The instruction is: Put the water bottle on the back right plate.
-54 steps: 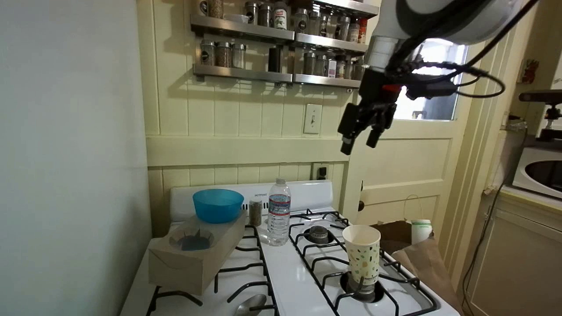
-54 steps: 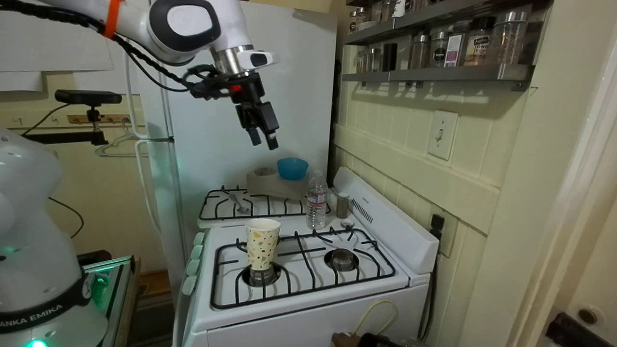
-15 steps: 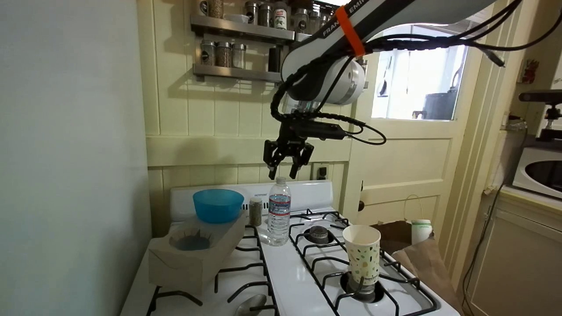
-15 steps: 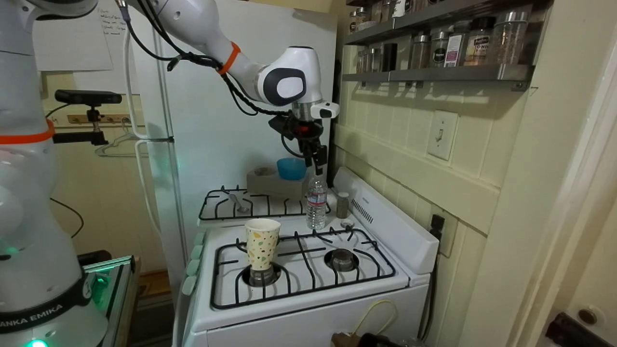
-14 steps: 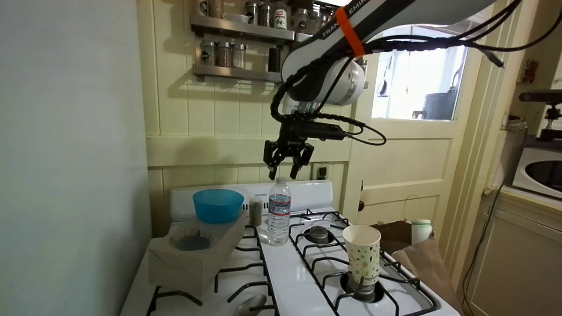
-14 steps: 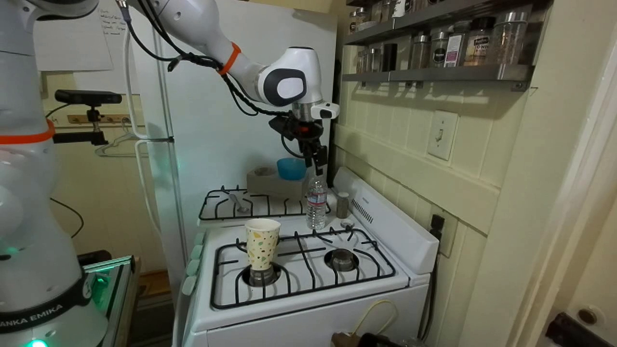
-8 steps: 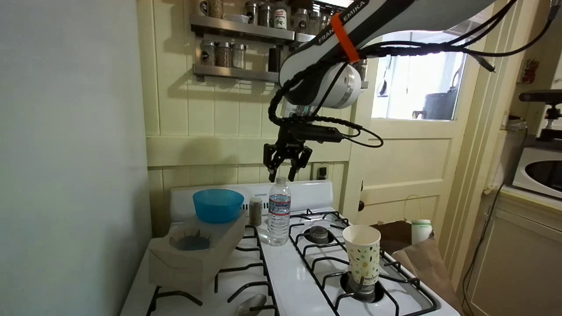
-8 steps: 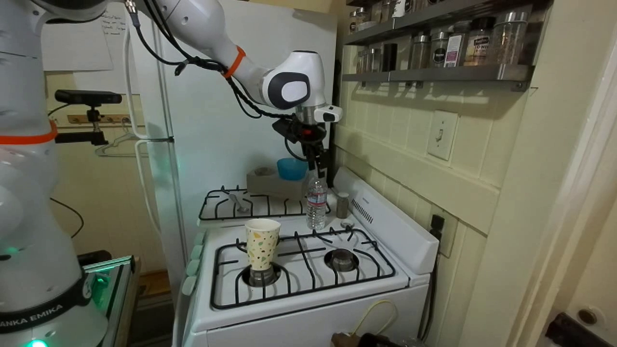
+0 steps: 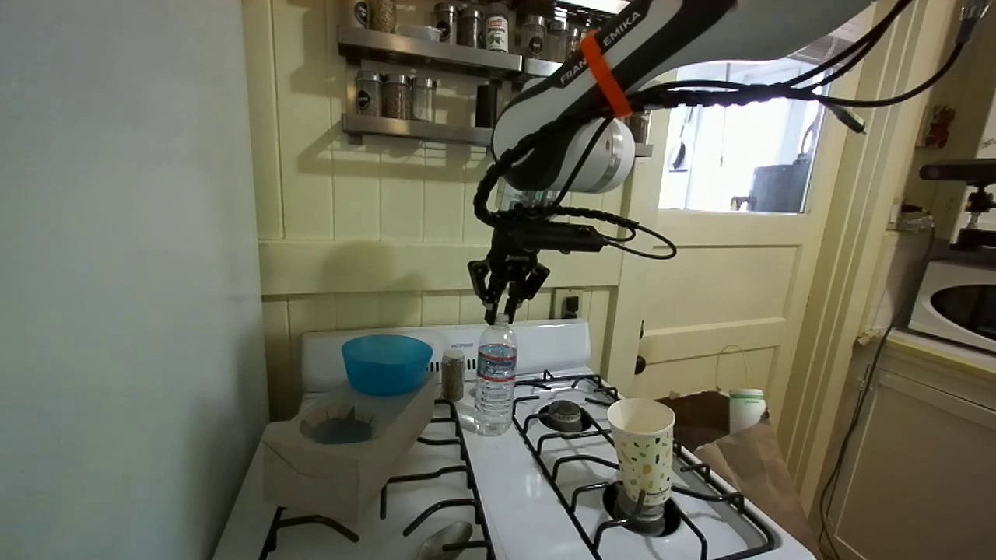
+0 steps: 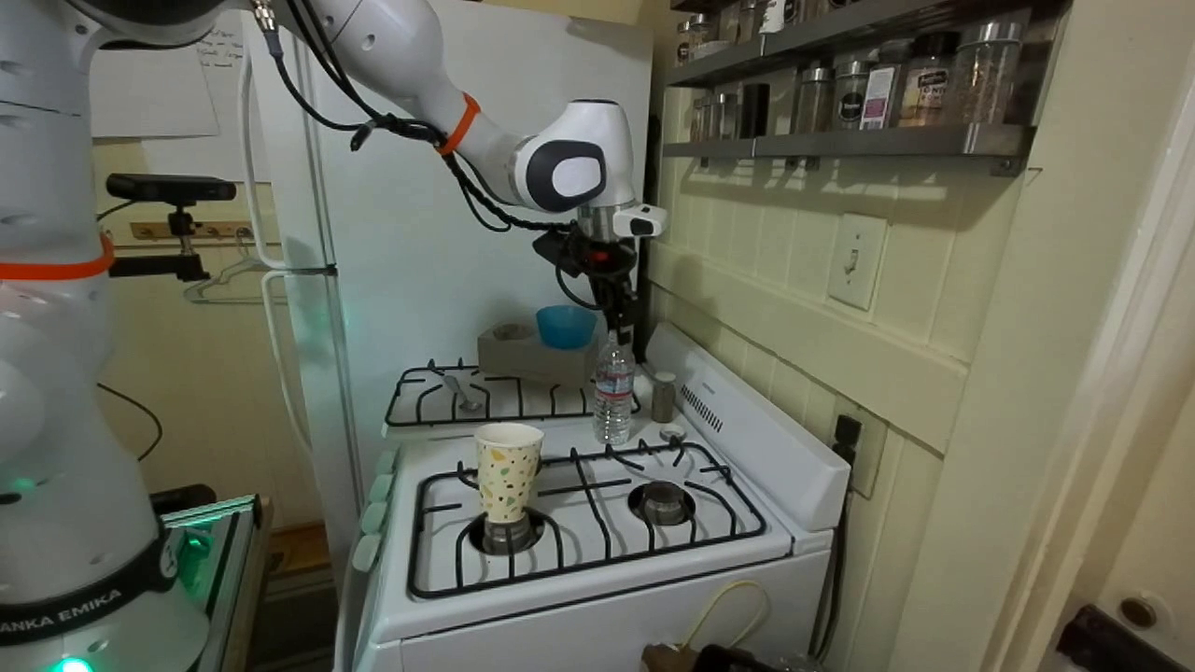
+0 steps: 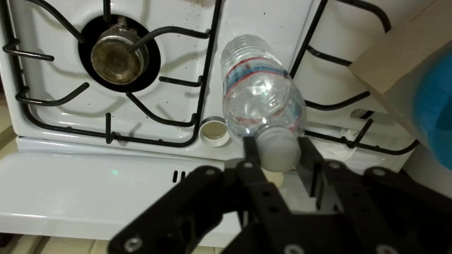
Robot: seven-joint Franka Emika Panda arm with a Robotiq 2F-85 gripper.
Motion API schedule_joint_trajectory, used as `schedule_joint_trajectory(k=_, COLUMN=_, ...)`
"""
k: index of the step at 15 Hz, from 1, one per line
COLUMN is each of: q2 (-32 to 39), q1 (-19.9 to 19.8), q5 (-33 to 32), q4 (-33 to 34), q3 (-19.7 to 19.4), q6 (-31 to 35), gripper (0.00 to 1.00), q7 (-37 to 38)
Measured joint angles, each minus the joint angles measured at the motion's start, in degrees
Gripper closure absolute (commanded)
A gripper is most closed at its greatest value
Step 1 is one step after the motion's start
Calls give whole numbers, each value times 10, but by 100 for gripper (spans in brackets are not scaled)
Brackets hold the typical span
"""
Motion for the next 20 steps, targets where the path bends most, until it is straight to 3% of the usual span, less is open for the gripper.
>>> schedule_joint_trajectory(k=6, q2=-12, q1=1, q5=-14, q4=6, q3=0, q6=-17, gripper=92, q7=9)
schedule_joint_trajectory(k=11, q2=-94, q1=-7, q5=-26, q4=-5, q3=-6, q6=-16, gripper=92, q7=23)
schedule_joint_trajectory(k=15, q2=-157, q1=-45, q5=-91, q4=-50, q3=-25, q6=-16, gripper=92, q7=101)
schedule_joint_trajectory(k=20, q2=-177, q1=-89, q5=-97, q4=-108, q3=-38, q6=-9, gripper=92, q7=144)
